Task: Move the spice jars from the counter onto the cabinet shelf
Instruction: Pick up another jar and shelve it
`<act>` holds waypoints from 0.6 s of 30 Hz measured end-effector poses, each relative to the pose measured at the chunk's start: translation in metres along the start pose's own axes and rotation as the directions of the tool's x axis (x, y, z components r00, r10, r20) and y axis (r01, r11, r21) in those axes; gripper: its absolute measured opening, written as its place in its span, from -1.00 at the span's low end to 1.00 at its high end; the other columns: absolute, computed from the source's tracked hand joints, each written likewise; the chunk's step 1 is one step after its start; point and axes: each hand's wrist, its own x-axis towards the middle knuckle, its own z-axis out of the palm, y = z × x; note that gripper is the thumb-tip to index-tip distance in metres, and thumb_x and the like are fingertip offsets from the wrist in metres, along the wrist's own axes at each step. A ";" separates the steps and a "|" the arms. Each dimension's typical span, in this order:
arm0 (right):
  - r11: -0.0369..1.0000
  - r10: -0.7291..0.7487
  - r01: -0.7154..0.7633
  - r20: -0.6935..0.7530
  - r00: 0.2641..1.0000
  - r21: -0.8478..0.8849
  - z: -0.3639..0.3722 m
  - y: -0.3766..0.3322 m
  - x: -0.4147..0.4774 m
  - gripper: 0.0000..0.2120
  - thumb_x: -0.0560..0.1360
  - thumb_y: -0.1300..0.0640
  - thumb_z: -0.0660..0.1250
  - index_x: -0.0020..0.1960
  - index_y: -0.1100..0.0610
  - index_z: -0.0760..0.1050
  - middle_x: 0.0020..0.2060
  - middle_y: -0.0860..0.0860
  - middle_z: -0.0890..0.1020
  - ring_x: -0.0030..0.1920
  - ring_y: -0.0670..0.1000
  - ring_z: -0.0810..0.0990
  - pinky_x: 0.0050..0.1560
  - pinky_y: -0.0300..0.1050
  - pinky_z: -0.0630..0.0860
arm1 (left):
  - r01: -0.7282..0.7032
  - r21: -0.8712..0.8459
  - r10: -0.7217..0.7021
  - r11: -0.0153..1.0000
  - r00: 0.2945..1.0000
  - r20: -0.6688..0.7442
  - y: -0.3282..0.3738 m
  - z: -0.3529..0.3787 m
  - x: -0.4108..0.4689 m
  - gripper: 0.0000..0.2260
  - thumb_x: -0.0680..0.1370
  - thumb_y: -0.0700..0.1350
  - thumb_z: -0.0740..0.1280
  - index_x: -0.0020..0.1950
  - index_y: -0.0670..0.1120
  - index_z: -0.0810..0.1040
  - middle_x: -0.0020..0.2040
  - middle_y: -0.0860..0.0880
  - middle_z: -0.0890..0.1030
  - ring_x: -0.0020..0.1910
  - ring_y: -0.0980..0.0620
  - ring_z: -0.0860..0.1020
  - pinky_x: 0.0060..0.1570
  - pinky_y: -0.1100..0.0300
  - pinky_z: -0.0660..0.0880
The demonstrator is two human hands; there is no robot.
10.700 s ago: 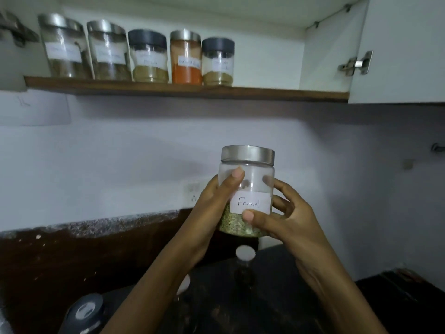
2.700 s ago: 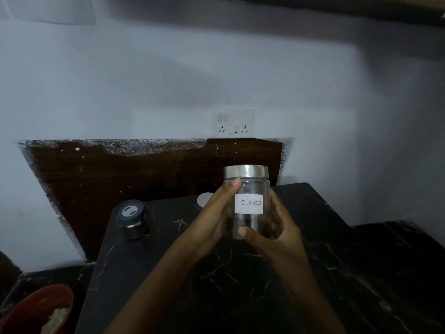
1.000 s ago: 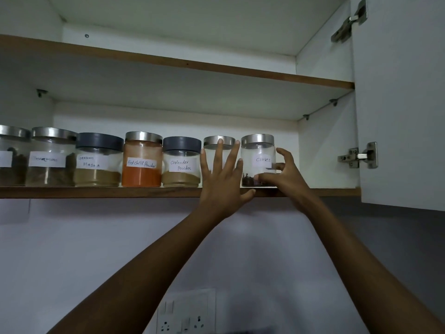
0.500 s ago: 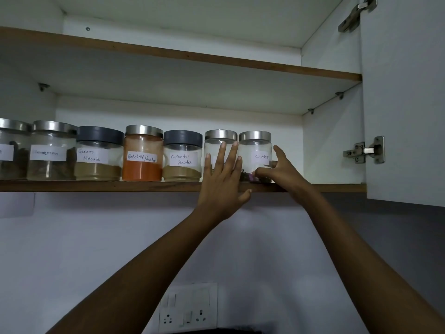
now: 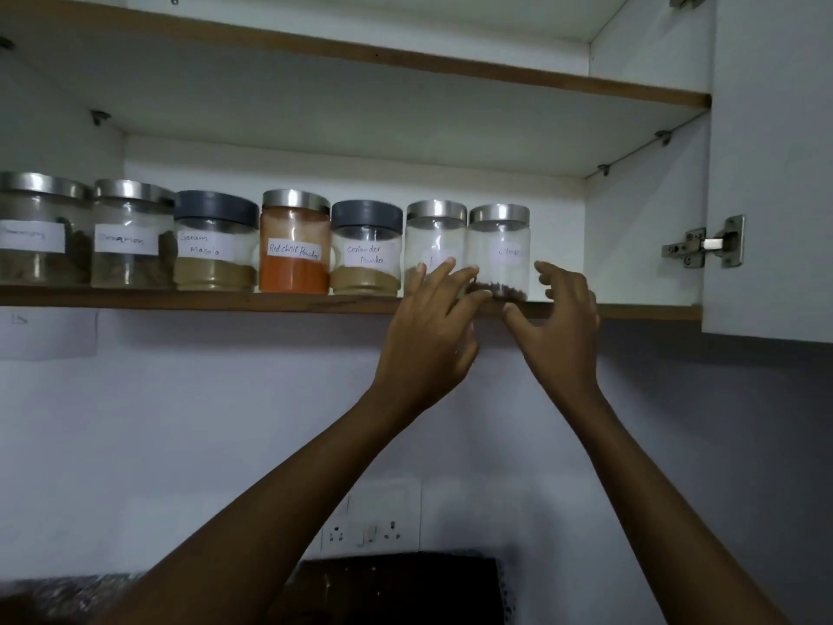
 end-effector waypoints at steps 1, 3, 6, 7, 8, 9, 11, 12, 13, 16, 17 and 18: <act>1.000 -0.020 0.020 -0.001 1.000 0.011 0.000 -0.007 -0.018 -0.56 0.40 0.08 0.38 0.25 0.14 0.45 0.14 0.10 0.53 0.15 0.11 0.48 0.18 0.20 0.42 | 0.005 -0.046 -0.005 0.999 1.000 -0.003 0.003 -0.010 -0.012 -0.70 0.44 -0.23 0.28 0.17 -0.17 0.54 0.22 -0.15 0.55 0.29 -0.12 0.44 0.41 -0.05 0.22; 0.998 -0.045 0.044 0.018 0.999 0.053 -0.003 -0.018 -0.046 -0.65 0.37 0.06 0.33 0.13 0.15 0.53 0.03 0.06 0.57 0.07 0.10 0.52 0.10 0.22 0.45 | 0.051 -0.120 -0.050 0.991 0.999 0.005 0.009 -0.025 -0.030 -0.75 0.46 -0.23 0.28 0.13 -0.16 0.57 0.10 -0.09 0.60 0.14 -0.05 0.52 0.28 0.05 0.37; 0.996 -0.016 0.007 0.099 0.995 0.089 0.003 -0.038 -0.095 -0.71 0.36 0.07 0.31 0.05 0.13 0.55 -0.02 -0.03 0.57 0.02 0.06 0.54 0.07 0.12 0.48 | 0.192 -0.193 -0.177 0.962 0.980 0.093 0.012 -0.058 -0.069 -0.78 0.49 -0.14 0.22 0.07 -0.10 0.58 0.00 -0.02 0.63 -0.01 0.02 0.57 -0.04 0.21 0.49; 0.995 0.001 -0.014 0.129 0.992 0.104 0.006 -0.045 -0.115 -0.73 0.37 0.08 0.31 0.05 0.12 0.55 -0.03 -0.07 0.55 0.01 0.04 0.54 0.06 0.06 0.48 | 0.252 -0.220 -0.225 0.942 0.964 0.139 0.011 -0.071 -0.087 -0.77 0.50 -0.11 0.19 0.06 -0.09 0.59 -0.01 0.00 0.64 -0.03 0.05 0.58 -0.07 0.28 0.46; 0.992 0.025 -0.044 0.161 0.987 0.116 0.010 -0.052 -0.135 -0.74 0.37 0.08 0.31 0.04 0.12 0.55 -0.03 -0.10 0.53 0.01 0.01 0.53 0.06 -0.02 0.48 | 0.309 -0.242 -0.269 0.920 0.945 0.184 0.009 -0.084 -0.106 -0.75 0.51 -0.08 0.17 0.06 -0.08 0.60 -0.02 0.02 0.65 -0.05 0.08 0.58 -0.08 0.33 0.44; 0.990 0.051 -0.076 0.197 0.979 0.122 0.013 -0.057 -0.152 -0.74 0.38 0.09 0.31 0.05 0.12 0.56 -0.03 -0.12 0.52 0.01 0.00 0.53 0.05 -0.10 0.46 | 0.361 -0.254 -0.308 0.897 0.924 0.228 0.008 -0.094 -0.124 -0.73 0.51 -0.06 0.15 0.05 -0.07 0.60 -0.04 0.05 0.65 -0.06 0.12 0.58 -0.08 0.35 0.43; 0.982 0.112 -0.150 0.281 0.953 0.117 0.023 -0.069 -0.188 -0.79 0.42 0.15 0.35 0.05 0.14 0.56 -0.02 -0.09 0.55 0.02 -0.03 0.51 0.01 -0.29 0.40 | 0.460 -0.262 -0.367 0.849 0.868 0.333 0.002 -0.118 -0.165 -0.74 0.52 -0.03 0.14 0.02 -0.04 0.60 -0.06 0.09 0.65 -0.09 0.17 0.58 -0.10 0.35 0.48; 0.977 0.139 -0.183 0.326 0.935 0.107 0.029 -0.076 -0.206 -0.80 0.43 0.19 0.37 0.05 0.15 0.57 -0.01 -0.06 0.57 0.02 -0.04 0.51 -0.01 -0.36 0.37 | 0.509 -0.259 -0.397 0.821 0.835 0.382 -0.002 -0.129 -0.187 -0.75 0.53 -0.04 0.15 0.01 -0.03 0.60 -0.07 0.10 0.65 -0.10 0.18 0.58 -0.10 0.30 0.53; 0.972 0.161 -0.211 0.369 0.915 0.099 0.034 -0.081 -0.222 -0.81 0.44 0.23 0.38 0.05 0.16 0.57 -0.02 -0.06 0.57 0.02 -0.04 0.50 -0.02 -0.39 0.36 | 0.555 -0.253 -0.427 0.793 0.801 0.419 -0.006 -0.139 -0.207 -0.78 0.53 -0.06 0.18 0.00 -0.03 0.60 -0.08 0.10 0.65 -0.12 0.18 0.59 -0.10 0.24 0.56; 0.967 0.178 -0.244 0.476 0.861 0.079 0.049 -0.094 -0.262 -0.82 0.42 0.28 0.38 0.02 0.16 0.58 -0.06 -0.05 0.58 0.01 -0.02 0.52 -0.02 -0.26 0.43 | 0.667 -0.223 -0.491 0.711 0.698 0.521 -0.017 -0.160 -0.257 -0.81 0.52 -0.07 0.20 -0.02 0.00 0.60 -0.09 0.12 0.65 -0.14 0.16 0.60 -0.13 0.10 0.58; 0.968 0.171 -0.240 0.511 0.842 0.072 0.055 -0.097 -0.276 -0.83 0.42 0.28 0.38 0.00 0.17 0.58 -0.07 -0.02 0.60 0.01 0.00 0.52 -0.01 -0.21 0.44 | 0.692 -0.211 -0.501 0.690 0.667 0.551 -0.020 -0.167 -0.273 -0.81 0.52 -0.06 0.20 -0.02 0.01 0.60 -0.10 0.12 0.65 -0.16 0.13 0.60 -0.15 0.08 0.57; 0.968 0.168 -0.242 0.547 0.820 0.065 0.060 -0.100 -0.289 -0.83 0.41 0.29 0.37 -0.01 0.17 0.59 -0.07 0.00 0.60 0.01 0.00 0.52 0.00 -0.18 0.44 | 0.709 -0.198 -0.509 0.677 0.646 0.569 -0.023 -0.173 -0.289 -0.81 0.52 -0.05 0.20 -0.02 0.00 0.61 -0.11 0.10 0.66 -0.17 0.11 0.60 -0.18 0.06 0.57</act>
